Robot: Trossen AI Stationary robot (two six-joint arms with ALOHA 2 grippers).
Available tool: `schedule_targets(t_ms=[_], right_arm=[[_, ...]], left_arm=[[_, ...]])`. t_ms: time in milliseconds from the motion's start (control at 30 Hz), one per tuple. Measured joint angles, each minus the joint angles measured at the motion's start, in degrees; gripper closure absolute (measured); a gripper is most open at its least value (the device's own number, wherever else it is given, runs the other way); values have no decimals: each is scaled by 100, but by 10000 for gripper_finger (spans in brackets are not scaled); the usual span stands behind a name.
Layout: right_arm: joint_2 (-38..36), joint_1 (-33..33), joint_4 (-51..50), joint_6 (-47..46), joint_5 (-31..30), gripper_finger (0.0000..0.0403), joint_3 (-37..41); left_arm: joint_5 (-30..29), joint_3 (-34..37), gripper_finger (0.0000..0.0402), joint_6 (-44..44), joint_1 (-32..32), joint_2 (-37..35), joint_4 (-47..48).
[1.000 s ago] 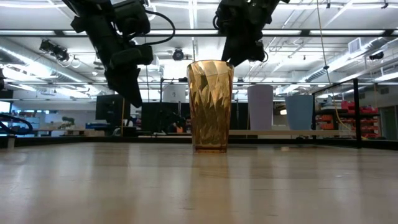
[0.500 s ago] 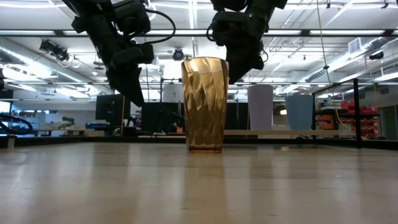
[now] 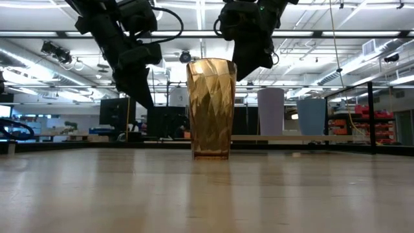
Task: Stack small to large cups/mugs on shelf
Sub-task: Put the brown cup on the shelf
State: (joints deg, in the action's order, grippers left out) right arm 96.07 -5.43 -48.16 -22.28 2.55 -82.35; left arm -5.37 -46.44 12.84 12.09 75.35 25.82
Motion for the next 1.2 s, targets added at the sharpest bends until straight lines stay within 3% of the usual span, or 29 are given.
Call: schedule_targets(t_ms=[267, 433, 700, 1200], right_arm=[[-35, 21, 92, -2, 81, 254, 0], [-35, 153, 247, -2, 114, 254, 0], [-15, 222, 281, -2, 98, 254, 0], [-13, 218, 232, -2, 68, 254, 0]], left_arm=[[43, 0, 294, 4, -387, 0, -266], [546, 0, 300, -2, -741, 0, -652], [566, 0, 313, 27, -1233, 2, -1133], [572, -4, 333, 311, -1326, 874, -2094]])
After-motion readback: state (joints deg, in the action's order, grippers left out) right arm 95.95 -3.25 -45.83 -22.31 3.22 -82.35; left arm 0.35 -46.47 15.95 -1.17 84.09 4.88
